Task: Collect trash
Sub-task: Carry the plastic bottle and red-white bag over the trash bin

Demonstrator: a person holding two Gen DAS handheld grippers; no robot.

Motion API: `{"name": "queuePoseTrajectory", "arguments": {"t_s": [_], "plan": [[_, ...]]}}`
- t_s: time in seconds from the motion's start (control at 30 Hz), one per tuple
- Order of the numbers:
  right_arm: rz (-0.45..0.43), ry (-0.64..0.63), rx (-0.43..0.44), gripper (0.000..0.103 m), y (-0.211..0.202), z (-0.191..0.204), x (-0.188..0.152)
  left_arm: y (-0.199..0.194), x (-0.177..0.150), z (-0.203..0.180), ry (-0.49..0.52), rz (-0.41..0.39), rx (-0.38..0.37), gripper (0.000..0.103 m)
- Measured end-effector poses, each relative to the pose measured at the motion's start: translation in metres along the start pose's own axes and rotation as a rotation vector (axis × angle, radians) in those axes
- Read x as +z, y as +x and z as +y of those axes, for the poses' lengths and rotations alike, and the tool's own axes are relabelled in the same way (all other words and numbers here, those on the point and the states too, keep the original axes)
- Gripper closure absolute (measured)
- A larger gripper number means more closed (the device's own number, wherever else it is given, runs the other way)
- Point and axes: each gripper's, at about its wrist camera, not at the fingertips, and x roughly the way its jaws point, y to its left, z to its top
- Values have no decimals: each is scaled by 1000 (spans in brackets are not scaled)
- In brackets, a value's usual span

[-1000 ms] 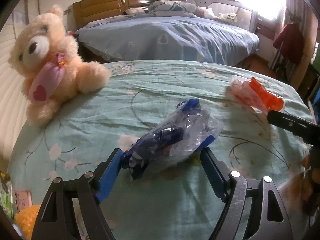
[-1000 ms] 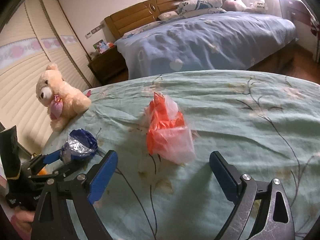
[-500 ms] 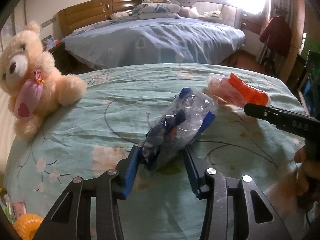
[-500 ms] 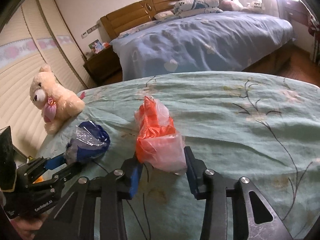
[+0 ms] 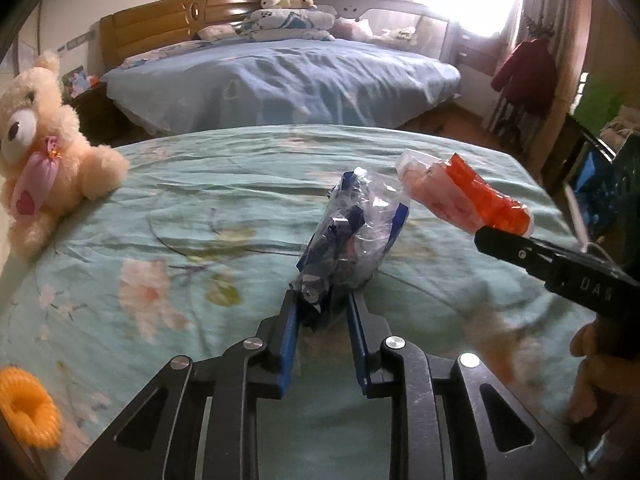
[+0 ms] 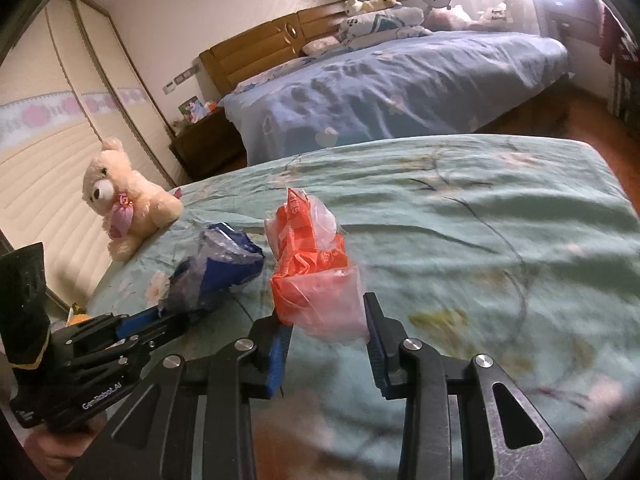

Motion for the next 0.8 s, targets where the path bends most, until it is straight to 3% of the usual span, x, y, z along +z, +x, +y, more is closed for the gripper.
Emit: {"name": "queuePoseTrajectory", "arguments": {"t_s": [0.8], "plan": [[-105, 89, -64, 69, -89, -46, -40, -29, -22, -94, 111, -24, -131, 86]]}}
